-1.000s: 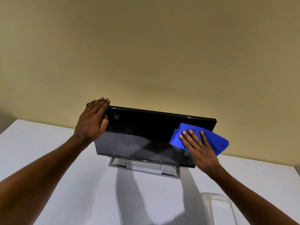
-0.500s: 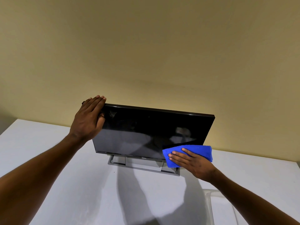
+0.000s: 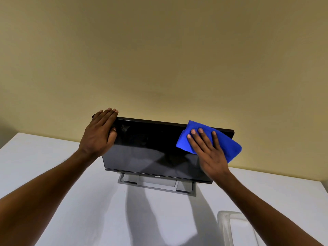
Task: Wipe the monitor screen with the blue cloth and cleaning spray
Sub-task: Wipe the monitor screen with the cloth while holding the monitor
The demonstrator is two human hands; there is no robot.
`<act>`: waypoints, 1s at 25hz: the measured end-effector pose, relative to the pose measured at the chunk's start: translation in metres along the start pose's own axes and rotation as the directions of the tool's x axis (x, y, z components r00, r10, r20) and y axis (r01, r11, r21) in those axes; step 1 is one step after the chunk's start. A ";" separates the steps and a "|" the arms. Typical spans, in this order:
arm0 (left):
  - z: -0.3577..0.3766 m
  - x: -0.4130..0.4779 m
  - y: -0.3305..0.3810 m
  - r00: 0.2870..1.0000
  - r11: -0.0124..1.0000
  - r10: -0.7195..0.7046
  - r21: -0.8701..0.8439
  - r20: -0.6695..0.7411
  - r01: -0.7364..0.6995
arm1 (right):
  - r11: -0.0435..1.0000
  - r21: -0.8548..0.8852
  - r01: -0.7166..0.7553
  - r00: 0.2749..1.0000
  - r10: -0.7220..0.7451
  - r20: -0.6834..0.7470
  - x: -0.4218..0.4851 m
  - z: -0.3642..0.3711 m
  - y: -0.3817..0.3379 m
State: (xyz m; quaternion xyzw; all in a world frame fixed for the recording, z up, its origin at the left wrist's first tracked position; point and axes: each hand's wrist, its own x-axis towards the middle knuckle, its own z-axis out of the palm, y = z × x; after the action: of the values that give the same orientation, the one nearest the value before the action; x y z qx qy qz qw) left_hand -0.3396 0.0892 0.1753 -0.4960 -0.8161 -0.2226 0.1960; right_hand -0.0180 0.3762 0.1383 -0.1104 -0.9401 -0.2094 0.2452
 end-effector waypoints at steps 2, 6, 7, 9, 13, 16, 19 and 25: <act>0.001 0.001 0.002 1.000 1.000 -0.008 -0.006 -0.006 0.008 | 1.000 0.023 -0.009 1.000 0.009 -0.007 0.018 0.001 -0.024; 0.001 0.001 0.002 1.000 1.000 -0.011 -0.019 -0.011 0.011 | 0.998 0.059 0.024 0.999 -0.025 0.025 0.060 -0.004 -0.077; 0.002 0.000 0.001 1.000 1.000 -0.009 -0.020 -0.015 0.009 | 0.997 0.067 0.035 0.999 -0.037 0.032 0.069 -0.006 -0.089; 0.003 -0.001 0.001 1.000 1.000 -0.003 -0.023 -0.025 0.003 | 0.995 0.092 0.034 0.998 -0.039 0.047 0.085 -0.013 -0.106; 0.005 -0.001 0.002 0.999 0.999 -0.014 -0.032 -0.034 0.013 | 0.988 0.143 -0.055 0.996 0.044 0.080 0.100 -0.028 -0.111; 0.006 -0.001 0.002 0.999 0.999 -0.016 -0.030 -0.032 0.015 | 0.967 0.169 -0.192 0.978 0.174 0.116 0.090 -0.039 -0.092; 0.005 -0.001 0.001 1.000 1.000 -0.007 -0.029 -0.029 0.007 | 0.930 0.135 -0.342 0.934 0.322 0.153 0.066 -0.047 -0.061; 0.004 0.000 0.001 0.999 0.999 -0.017 -0.042 -0.032 0.016 | 0.813 0.099 -0.574 0.817 0.561 0.136 0.025 -0.056 -0.017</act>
State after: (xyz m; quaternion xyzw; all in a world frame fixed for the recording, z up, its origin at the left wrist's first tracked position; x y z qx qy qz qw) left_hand -0.3393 0.0913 0.1723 -0.4896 -0.8120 -0.2493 0.1970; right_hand -0.0215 0.3383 0.1891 -0.3796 -0.8872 -0.0568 0.2560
